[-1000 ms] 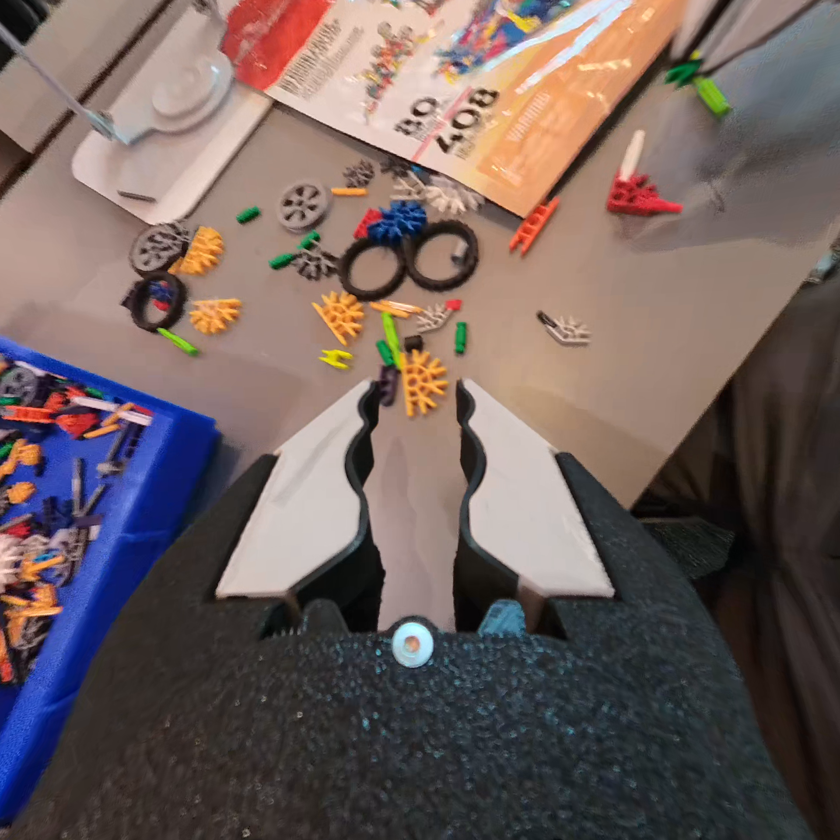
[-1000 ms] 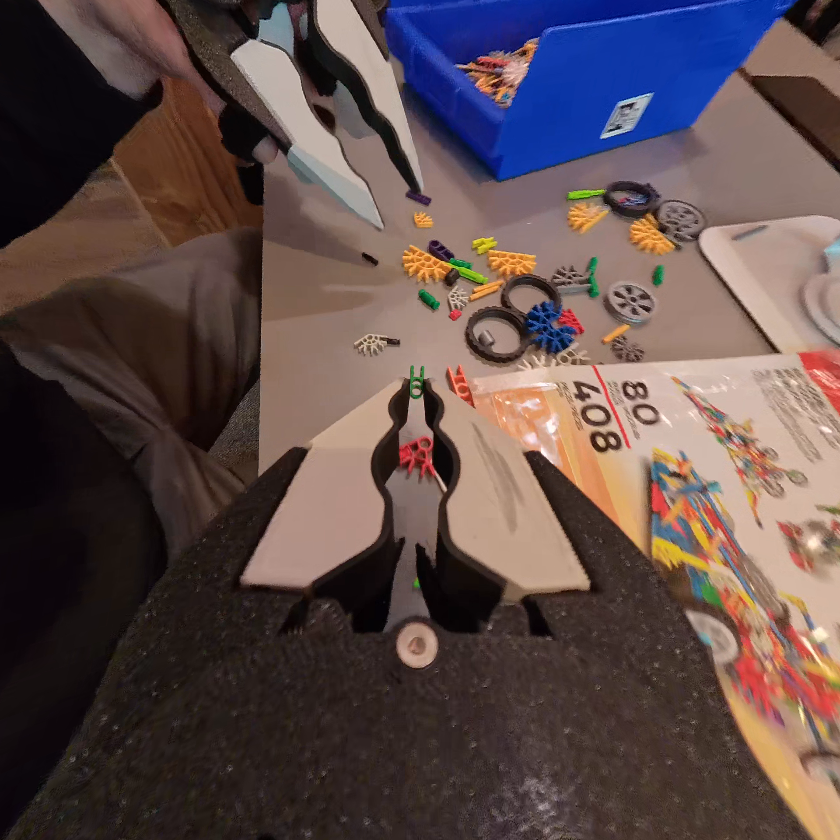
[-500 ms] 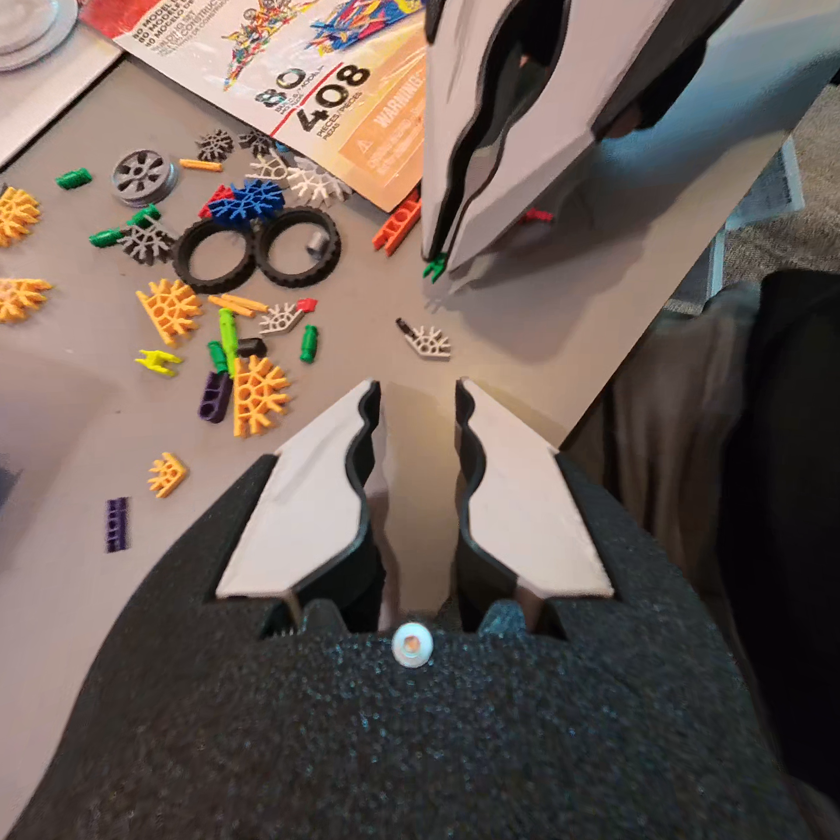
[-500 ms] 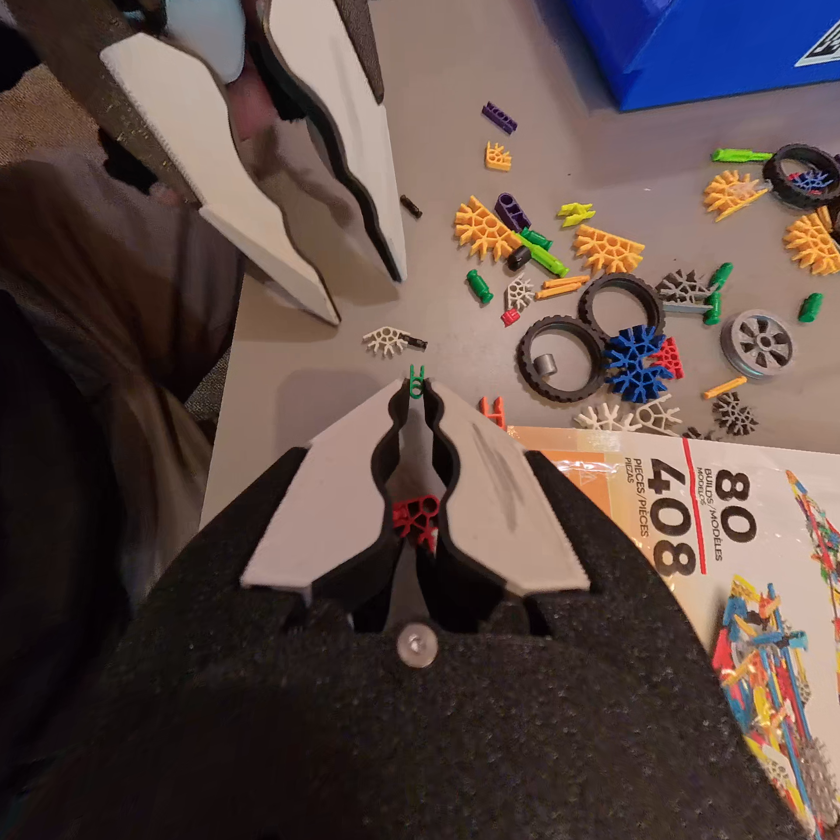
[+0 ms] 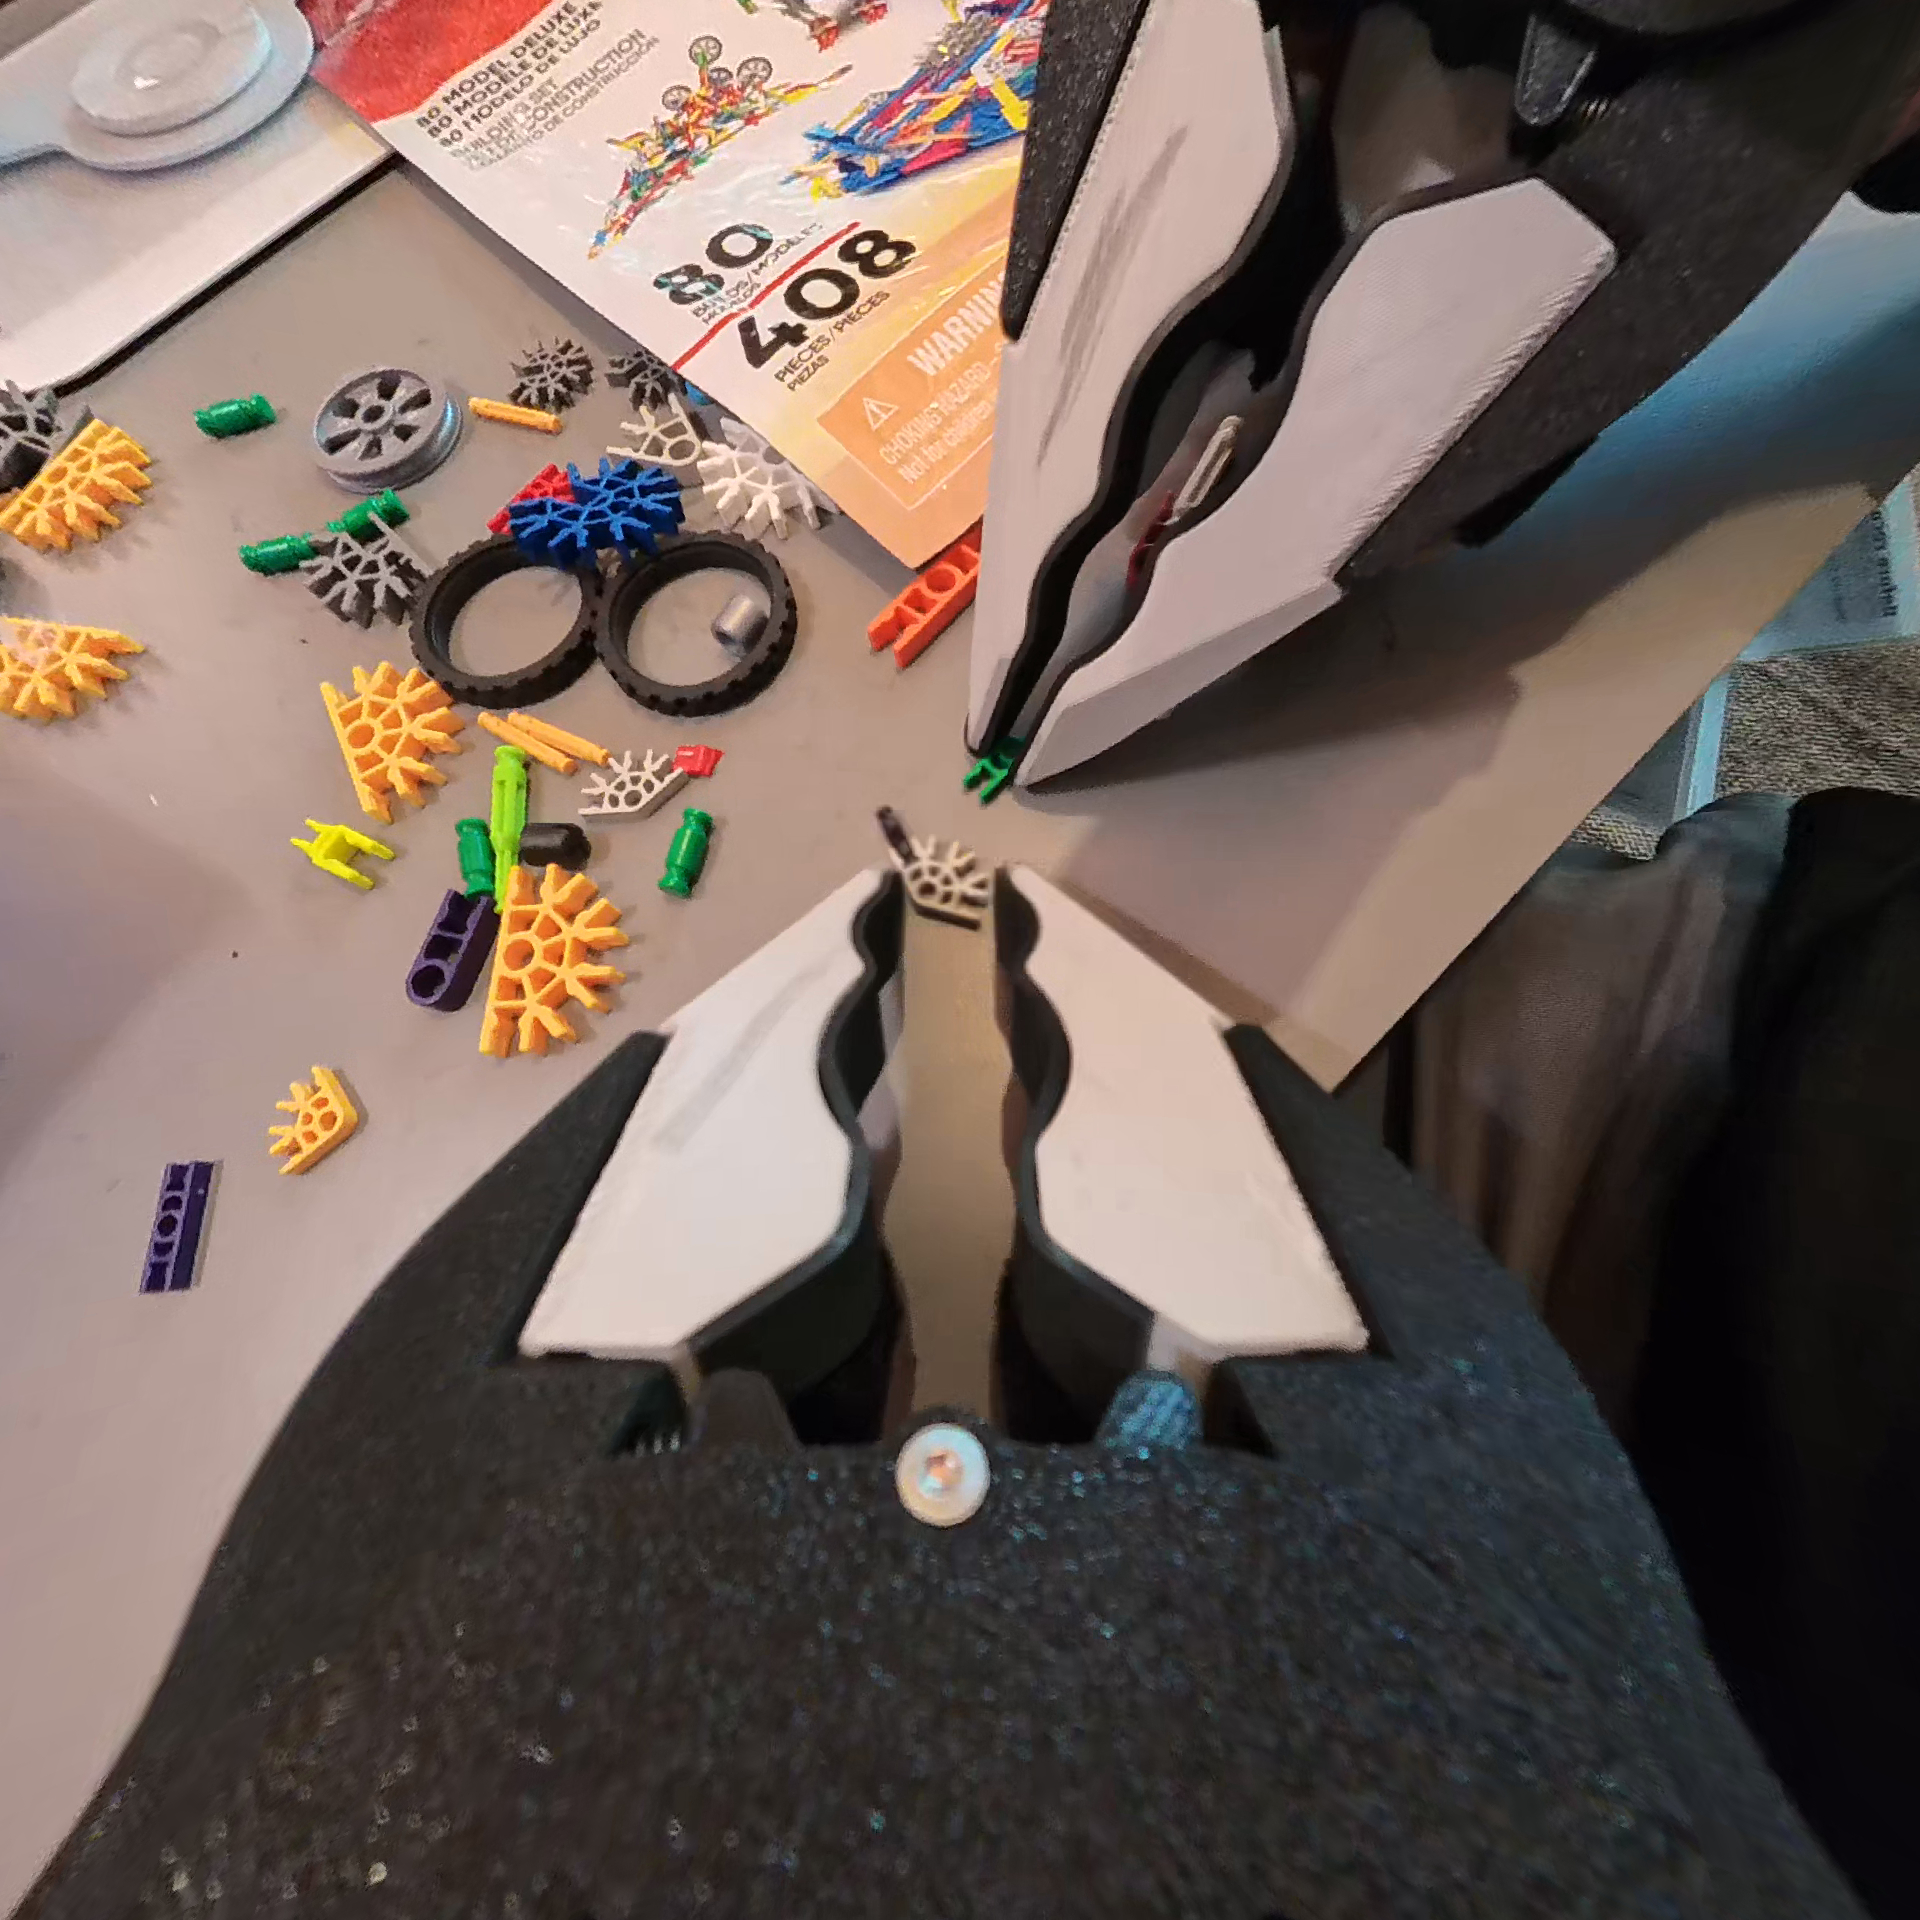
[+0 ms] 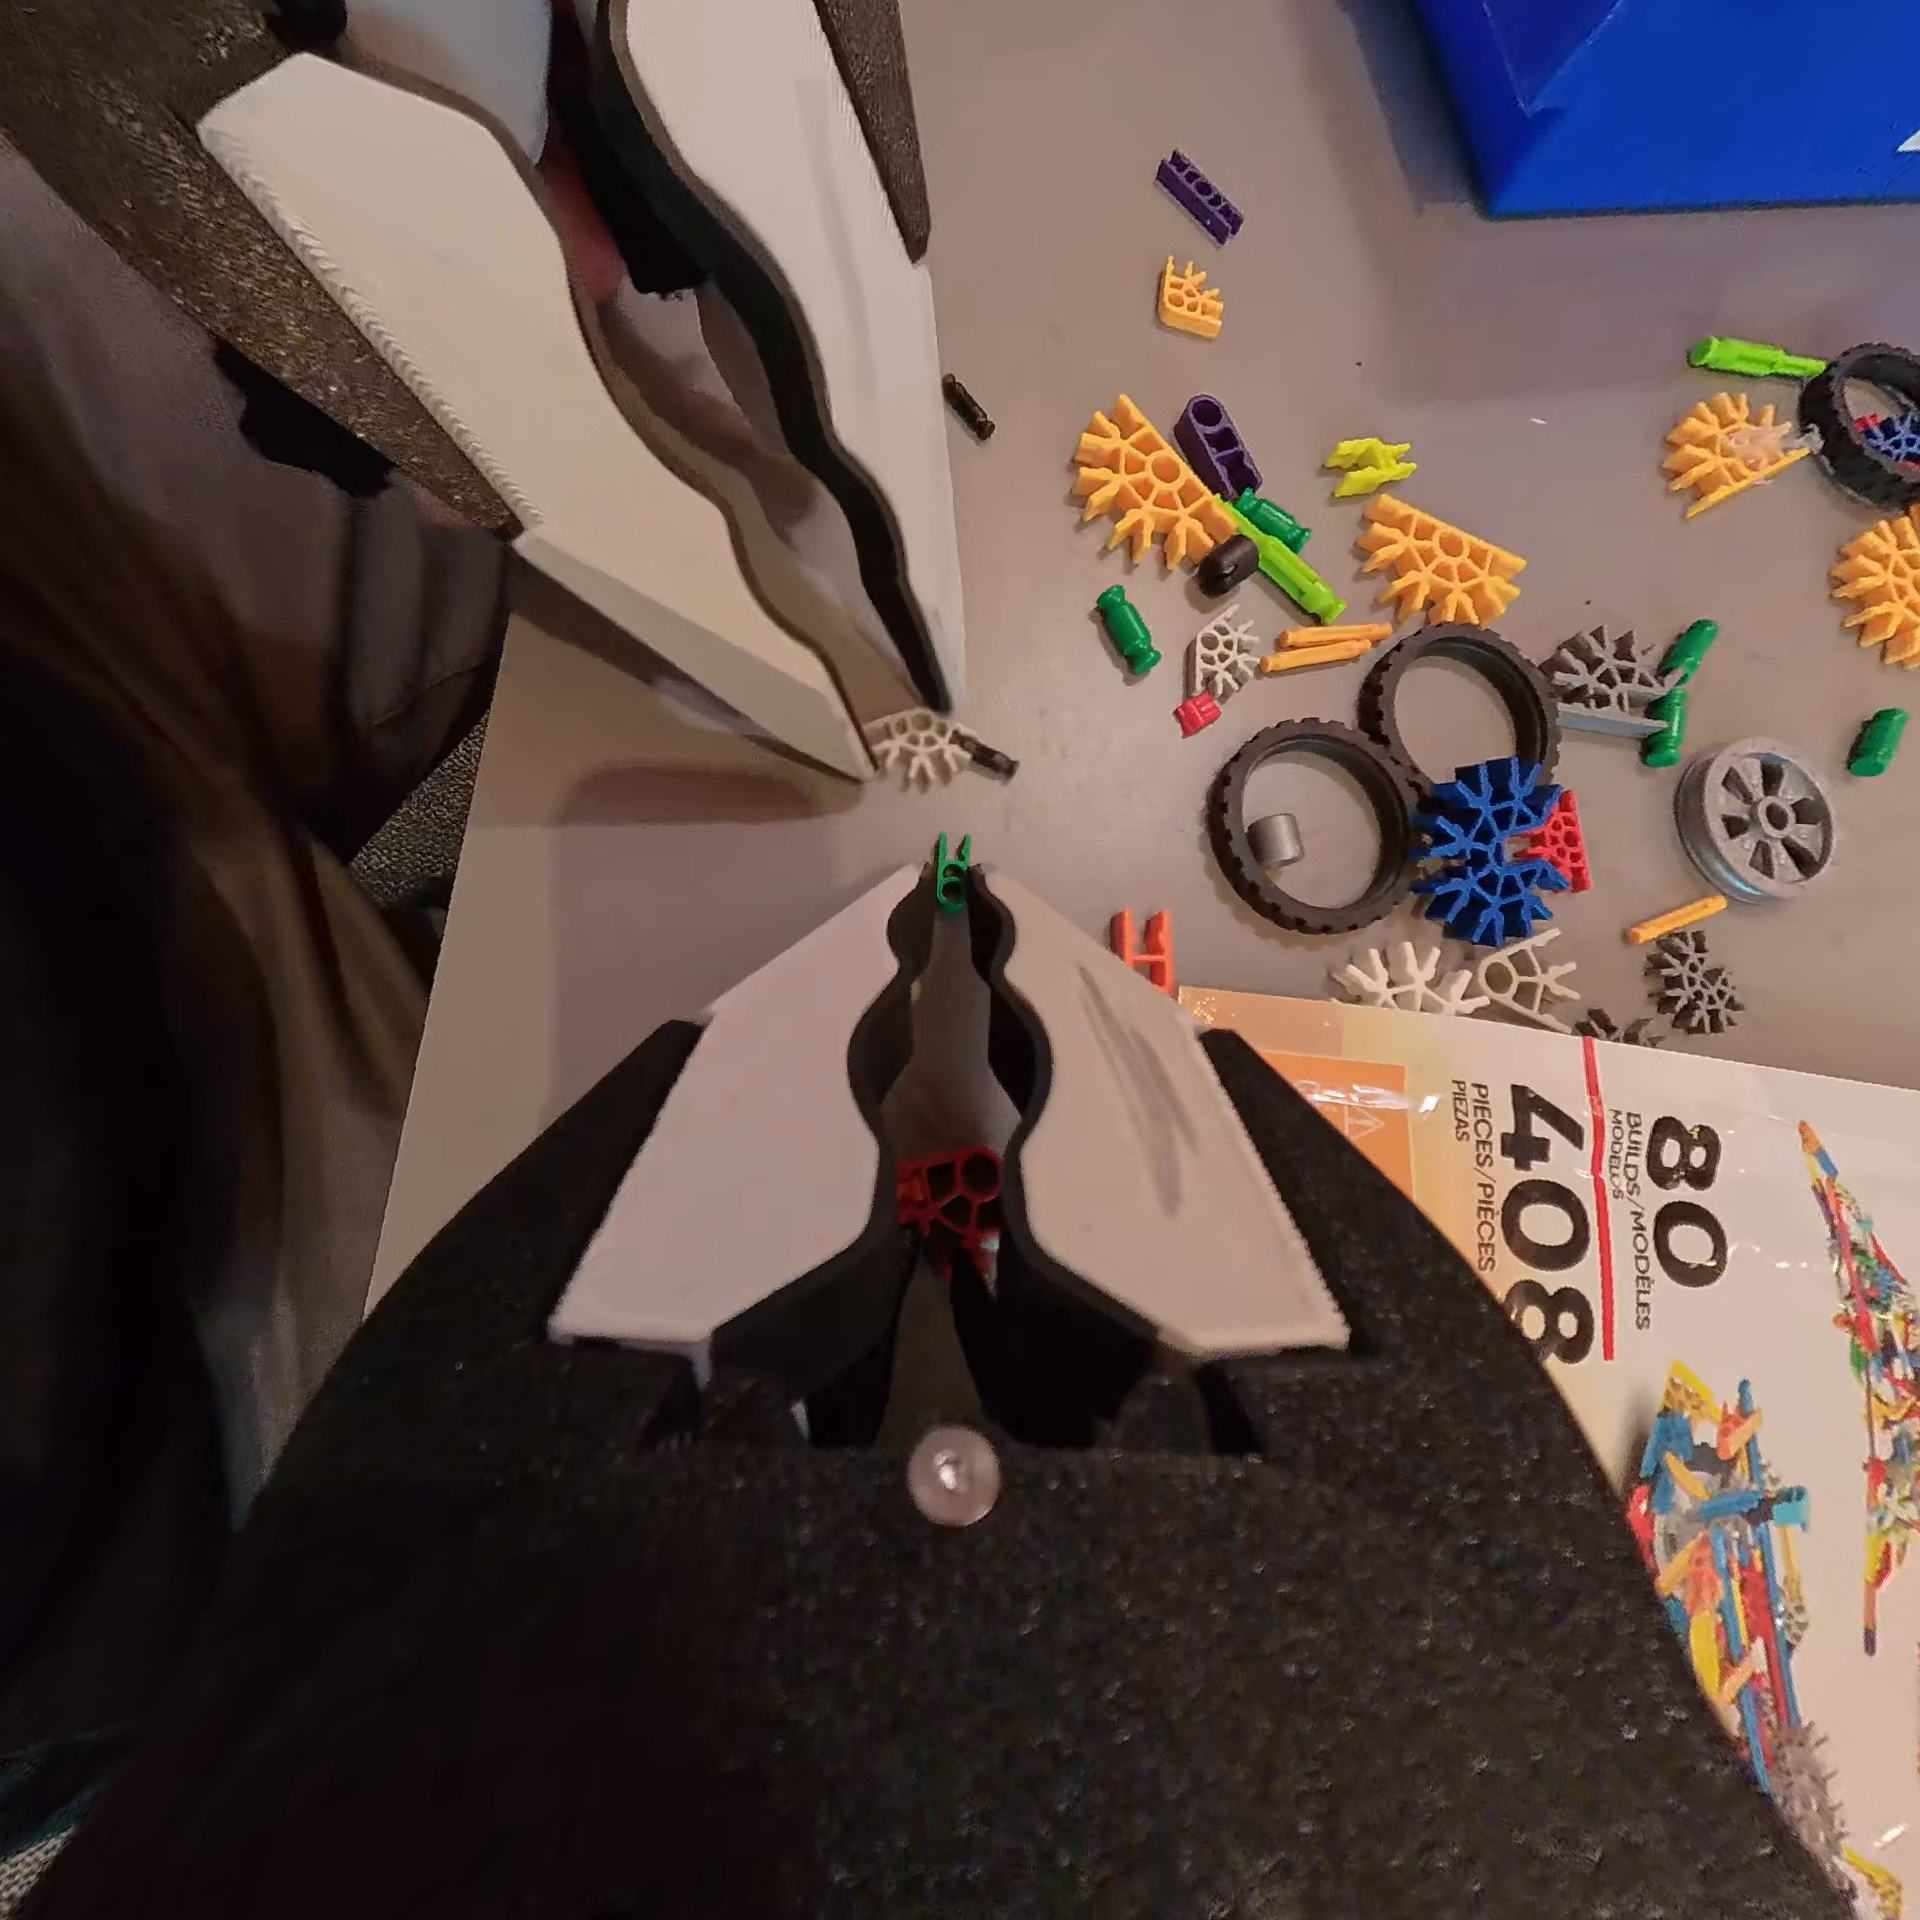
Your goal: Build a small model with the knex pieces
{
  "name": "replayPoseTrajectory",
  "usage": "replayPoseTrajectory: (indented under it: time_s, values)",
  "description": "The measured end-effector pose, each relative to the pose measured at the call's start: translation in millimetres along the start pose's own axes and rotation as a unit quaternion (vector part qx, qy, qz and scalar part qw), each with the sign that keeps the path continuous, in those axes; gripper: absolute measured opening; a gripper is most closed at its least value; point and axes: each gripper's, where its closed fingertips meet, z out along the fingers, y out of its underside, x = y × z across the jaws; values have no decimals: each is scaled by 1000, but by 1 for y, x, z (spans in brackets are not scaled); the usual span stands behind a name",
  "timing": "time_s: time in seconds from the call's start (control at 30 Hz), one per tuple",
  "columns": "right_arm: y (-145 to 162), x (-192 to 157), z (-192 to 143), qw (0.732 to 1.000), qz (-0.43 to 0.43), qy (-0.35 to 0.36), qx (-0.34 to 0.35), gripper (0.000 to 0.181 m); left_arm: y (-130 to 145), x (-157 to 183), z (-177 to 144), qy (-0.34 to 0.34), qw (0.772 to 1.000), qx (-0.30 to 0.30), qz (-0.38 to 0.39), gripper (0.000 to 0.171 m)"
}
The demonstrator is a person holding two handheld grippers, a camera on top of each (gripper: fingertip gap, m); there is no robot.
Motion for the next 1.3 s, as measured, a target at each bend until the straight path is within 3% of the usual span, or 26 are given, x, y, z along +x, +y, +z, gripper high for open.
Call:
replayPoseTrajectory:
  time_s: [0.3, 0.37, 0.5, 0.73, 0.97, 1.3]
  values:
    - [-2, 1, 2, 1000, -16, -9, 7, 5, 1, 0, -1, 1, 1000, -2, 4, 9]
    - [-2, 1, 2, 1000, -20, -12, 8, 5, 4, -2, -3, -3, 1000, -8, 4, 0]
    - [-2, 2, 3, 999, -26, -17, 10, 5, 7, 0, -5, 13, 1000, -12, 2, 1]
    - [-1, 3, 2, 999, -26, -22, 12, 5, 9, -7, -8, 6, 1000, -23, 8, 24]
    - [-1, 4, 2, 999, -29, -22, 14, 6, 5, -16, -4, -10, 999, -38, 8, 26]
    - [-2, 3, 1, 999, -31, -29, 18, 4, 0, -10, 5, 3, 999, -42, 33, 14]
